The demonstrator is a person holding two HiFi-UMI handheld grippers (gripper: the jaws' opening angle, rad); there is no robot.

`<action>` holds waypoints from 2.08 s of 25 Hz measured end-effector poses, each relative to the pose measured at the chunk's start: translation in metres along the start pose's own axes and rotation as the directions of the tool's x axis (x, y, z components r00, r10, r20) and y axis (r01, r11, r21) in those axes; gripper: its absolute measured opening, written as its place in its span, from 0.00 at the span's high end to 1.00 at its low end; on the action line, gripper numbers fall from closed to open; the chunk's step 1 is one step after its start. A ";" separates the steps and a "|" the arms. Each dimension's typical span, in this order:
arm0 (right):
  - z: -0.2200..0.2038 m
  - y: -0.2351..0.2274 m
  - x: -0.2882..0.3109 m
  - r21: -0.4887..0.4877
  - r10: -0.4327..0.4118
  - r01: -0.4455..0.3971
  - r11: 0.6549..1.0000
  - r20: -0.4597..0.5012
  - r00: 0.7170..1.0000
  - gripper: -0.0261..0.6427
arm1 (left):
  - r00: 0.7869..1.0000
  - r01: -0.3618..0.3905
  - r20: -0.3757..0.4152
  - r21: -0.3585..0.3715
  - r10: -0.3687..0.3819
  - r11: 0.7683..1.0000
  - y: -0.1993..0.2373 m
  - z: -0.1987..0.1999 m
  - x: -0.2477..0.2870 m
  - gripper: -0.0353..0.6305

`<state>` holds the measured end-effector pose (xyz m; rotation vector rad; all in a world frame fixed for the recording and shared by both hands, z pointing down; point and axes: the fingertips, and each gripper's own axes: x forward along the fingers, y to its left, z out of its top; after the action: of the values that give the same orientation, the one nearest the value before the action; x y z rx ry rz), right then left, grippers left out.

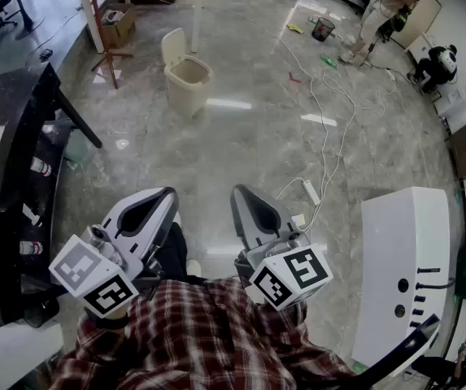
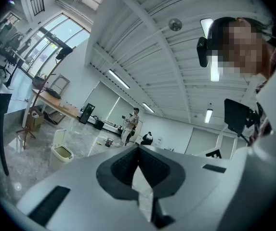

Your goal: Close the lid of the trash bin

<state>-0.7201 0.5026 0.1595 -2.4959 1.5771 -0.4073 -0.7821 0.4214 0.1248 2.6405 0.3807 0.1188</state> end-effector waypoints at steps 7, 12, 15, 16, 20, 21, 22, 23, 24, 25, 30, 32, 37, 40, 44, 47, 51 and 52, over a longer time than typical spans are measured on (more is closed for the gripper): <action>0.008 -0.038 0.067 -0.011 -0.016 0.016 1.000 -0.023 1.000 0.94 | 1.000 0.015 0.005 -0.016 -0.014 1.000 0.062 0.020 0.051 0.93; 0.029 -0.067 0.144 -0.034 -0.015 0.014 0.999 -0.030 0.999 0.94 | 0.999 0.035 0.021 -0.025 -0.035 0.999 0.128 0.054 0.097 0.93; 0.041 -0.087 0.189 -0.035 -0.023 0.022 0.999 -0.028 0.999 0.94 | 0.999 0.044 0.018 -0.029 -0.044 0.999 0.165 0.071 0.126 0.93; 0.043 -0.093 0.201 -0.033 -0.024 0.023 0.999 -0.029 0.999 0.94 | 0.999 0.047 0.015 -0.028 -0.046 0.999 0.174 0.075 0.135 0.93; 0.036 -0.117 0.230 -0.026 -0.024 0.023 0.999 -0.054 0.998 0.94 | 0.999 0.043 0.007 -0.036 -0.043 0.998 0.201 0.076 0.162 0.93; 0.034 -0.121 0.235 -0.025 -0.027 0.026 0.999 -0.063 0.998 0.94 | 0.999 0.044 0.003 -0.044 -0.043 0.998 0.207 0.075 0.169 0.93; 0.033 -0.126 0.241 -0.021 -0.034 0.032 0.999 -0.069 0.997 0.94 | 0.999 0.047 -0.004 -0.052 -0.047 0.998 0.213 0.075 0.174 0.93; 0.034 -0.131 0.246 -0.015 -0.043 0.042 0.999 -0.072 0.997 0.94 | 0.999 0.051 -0.013 -0.058 -0.052 0.997 0.219 0.077 0.181 0.93; 0.036 -0.137 0.252 -0.005 -0.053 0.053 0.999 -0.072 0.996 0.94 | 0.998 0.057 -0.022 -0.063 -0.058 0.996 0.225 0.079 0.188 0.93; 0.039 -0.144 0.257 0.004 -0.062 0.063 0.998 -0.073 0.995 0.94 | 0.998 0.061 -0.031 -0.066 -0.063 0.996 0.230 0.082 0.197 0.93; 0.053 -0.184 0.280 0.024 -0.082 0.084 0.996 -0.085 0.993 0.94 | 0.996 0.066 -0.055 -0.077 -0.071 0.995 0.250 0.093 0.247 0.93; 0.060 -0.206 0.292 0.017 -0.078 0.080 0.997 -0.089 0.993 0.94 | 0.997 0.068 -0.043 -0.077 -0.071 0.995 0.257 0.099 0.272 0.93; 0.094 -0.273 0.325 -0.007 -0.043 0.042 0.999 -0.092 0.995 0.94 | 0.999 0.037 0.001 -0.058 -0.037 0.998 0.278 0.123 0.346 0.93; 0.118 -0.317 0.345 -0.030 0.001 -0.004 1.000 -0.099 0.995 0.94 | 0.999 -0.005 0.039 -0.054 0.007 0.999 0.290 0.137 0.391 0.93; 0.142 -0.367 0.362 -0.070 0.063 -0.072 0.995 -0.124 0.990 0.94 | 0.992 -0.061 0.109 -0.057 0.067 0.997 0.301 0.152 0.444 0.93; 0.153 -0.402 0.372 -0.093 0.096 -0.109 0.990 -0.132 0.987 0.94 | 0.981 -0.114 0.153 -0.062 0.122 0.992 0.312 0.155 0.472 0.93; 0.149 -0.439 0.386 -0.062 0.110 -0.121 0.991 -0.153 0.982 0.94 | 0.969 -0.176 0.164 -0.072 0.186 0.982 0.329 0.153 0.491 0.93; 0.147 -0.444 0.392 -0.050 0.122 -0.132 0.990 -0.165 0.979 0.94 | 0.965 -0.197 0.161 -0.074 0.206 0.978 0.334 0.153 0.493 0.93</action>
<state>-0.1336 0.3390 0.1996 -2.4424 1.8239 -0.5646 -0.2049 0.2115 0.1518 2.6018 0.0505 -0.0283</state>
